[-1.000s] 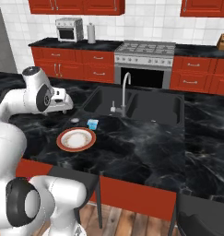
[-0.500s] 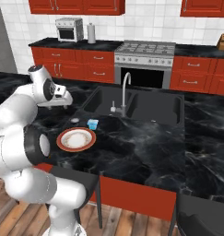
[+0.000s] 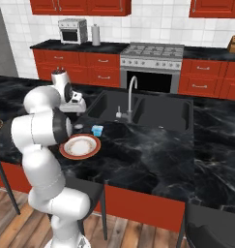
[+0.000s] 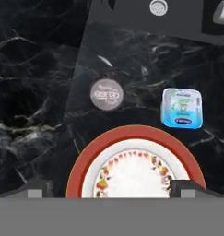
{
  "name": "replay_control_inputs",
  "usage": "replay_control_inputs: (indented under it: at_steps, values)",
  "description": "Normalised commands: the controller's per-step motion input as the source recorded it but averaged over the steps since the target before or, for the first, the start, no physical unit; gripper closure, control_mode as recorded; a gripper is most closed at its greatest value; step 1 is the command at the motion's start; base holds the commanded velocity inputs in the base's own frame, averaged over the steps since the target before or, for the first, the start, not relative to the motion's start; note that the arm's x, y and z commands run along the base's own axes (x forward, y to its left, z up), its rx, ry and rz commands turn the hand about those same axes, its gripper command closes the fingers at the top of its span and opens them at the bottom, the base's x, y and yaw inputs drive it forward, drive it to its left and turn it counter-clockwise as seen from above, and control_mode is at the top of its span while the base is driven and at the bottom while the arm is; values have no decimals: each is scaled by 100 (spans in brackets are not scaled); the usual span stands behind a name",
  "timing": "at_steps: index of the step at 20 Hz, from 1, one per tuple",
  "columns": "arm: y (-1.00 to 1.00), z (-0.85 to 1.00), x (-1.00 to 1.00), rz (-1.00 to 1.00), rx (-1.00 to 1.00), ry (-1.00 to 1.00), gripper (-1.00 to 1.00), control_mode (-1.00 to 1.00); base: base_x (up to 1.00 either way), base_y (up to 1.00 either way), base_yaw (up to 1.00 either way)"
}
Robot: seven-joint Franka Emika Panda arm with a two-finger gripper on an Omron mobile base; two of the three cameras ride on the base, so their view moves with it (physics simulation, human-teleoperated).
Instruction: Place two yogurt containers on each plate.
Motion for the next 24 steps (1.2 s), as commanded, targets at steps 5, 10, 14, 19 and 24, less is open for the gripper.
replay_control_inputs:
  at_steps: [5, 10, 14, 19, 24]
  values:
    - [1, -78, 87, 2, 0, 15, -100, -100, 0, 0, 0]
    - [3, -45, 44, 10, 0, 19, -100, -100, 0, 0, 0]
    - [0, -4, 4, 10, 0, 18, -100, -100, 0, 0, 0]
    - [3, -4, 25, 7, 0, 21, -100, -100, 0, 0, 0]
    - [4, -8, 27, 2, 0, 17, -100, -100, 0, 0, 0]
